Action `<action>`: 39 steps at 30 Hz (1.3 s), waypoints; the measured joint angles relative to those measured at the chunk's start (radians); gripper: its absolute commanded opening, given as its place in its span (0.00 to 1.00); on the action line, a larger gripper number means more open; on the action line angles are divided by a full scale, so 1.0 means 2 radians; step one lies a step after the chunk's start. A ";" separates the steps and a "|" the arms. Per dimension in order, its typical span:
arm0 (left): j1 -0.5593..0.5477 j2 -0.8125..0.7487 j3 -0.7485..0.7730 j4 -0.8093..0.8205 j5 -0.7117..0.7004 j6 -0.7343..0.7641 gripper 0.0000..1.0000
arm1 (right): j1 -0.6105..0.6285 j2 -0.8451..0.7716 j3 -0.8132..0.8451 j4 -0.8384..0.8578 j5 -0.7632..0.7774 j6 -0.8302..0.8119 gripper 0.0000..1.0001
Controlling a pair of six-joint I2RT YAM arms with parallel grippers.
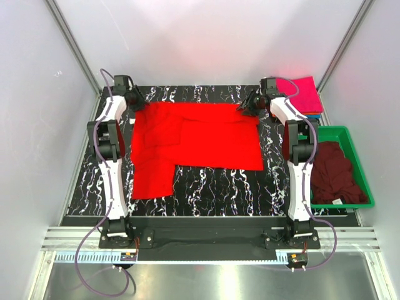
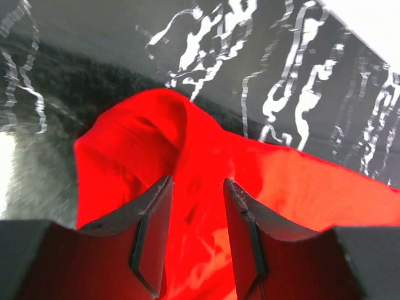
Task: Fold and stack the t-shirts
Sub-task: Fold the tshirt
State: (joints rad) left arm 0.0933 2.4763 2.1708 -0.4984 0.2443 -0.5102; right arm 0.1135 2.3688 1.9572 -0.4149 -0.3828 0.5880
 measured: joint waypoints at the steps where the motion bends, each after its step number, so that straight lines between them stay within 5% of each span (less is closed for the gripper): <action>1: 0.000 0.008 0.000 0.004 0.004 -0.008 0.43 | -0.002 0.012 0.010 0.000 -0.001 0.003 0.44; 9: 0.023 0.053 0.043 0.013 0.008 -0.051 0.43 | -0.023 0.096 0.114 -0.048 0.016 0.004 0.30; 21: 0.029 0.057 0.049 0.015 0.003 -0.065 0.44 | -0.028 0.103 0.147 -0.108 0.068 0.011 0.27; 39: 0.017 0.056 0.035 0.075 0.048 -0.056 0.39 | -0.032 0.096 0.125 -0.083 0.055 0.019 0.28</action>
State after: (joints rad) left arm 0.1276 2.5893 2.2417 -0.3477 0.3401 -0.6216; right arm 0.0498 2.5610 2.2070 -0.5804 -0.2737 0.6270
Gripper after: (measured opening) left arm 0.395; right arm 0.283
